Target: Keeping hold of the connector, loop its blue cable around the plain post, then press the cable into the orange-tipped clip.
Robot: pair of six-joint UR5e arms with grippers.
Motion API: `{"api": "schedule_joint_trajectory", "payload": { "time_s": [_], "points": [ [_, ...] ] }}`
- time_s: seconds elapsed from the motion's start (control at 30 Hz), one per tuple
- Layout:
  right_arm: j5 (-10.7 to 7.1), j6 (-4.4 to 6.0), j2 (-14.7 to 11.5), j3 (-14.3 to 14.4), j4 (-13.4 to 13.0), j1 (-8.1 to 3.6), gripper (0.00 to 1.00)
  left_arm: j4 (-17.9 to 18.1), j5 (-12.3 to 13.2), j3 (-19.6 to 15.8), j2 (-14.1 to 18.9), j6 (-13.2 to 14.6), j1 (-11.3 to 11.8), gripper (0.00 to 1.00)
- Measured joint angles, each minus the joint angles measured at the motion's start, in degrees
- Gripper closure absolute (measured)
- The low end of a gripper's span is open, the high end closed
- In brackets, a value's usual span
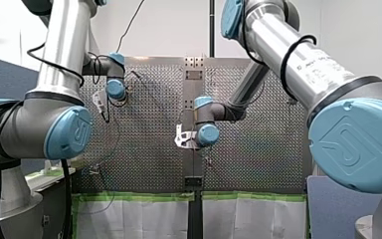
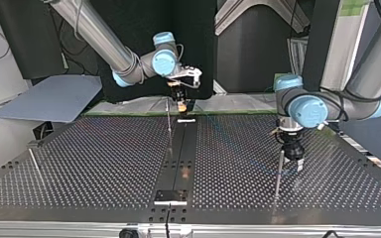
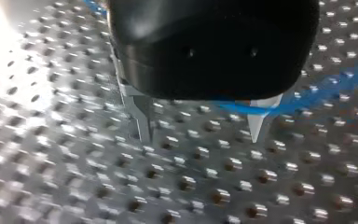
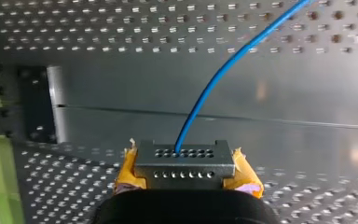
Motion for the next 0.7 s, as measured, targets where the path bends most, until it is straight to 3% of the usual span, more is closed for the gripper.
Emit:
{"api": "schedule_joint_trajectory", "payload": {
  "time_s": [0.23,0.53,0.7],
  "points": [
    [1.26,0.05,3.4,0.0,-1.8,0.46,1.0,0.8,0.0,0.0,-1.8,-0.5,0.2,0.0],
    [4.05,0.24,8.2,0.0,-4.4,0.77,1.0,1.5,0.6,0.0,-1.9,-1.5,0.4,0.0],
    [6.51,0.72,11.3,0.6,-6.5,0.79,1.0,1.6,0.6,0.0,-1.9,-1.6,0.4,0.0]
  ]
}}
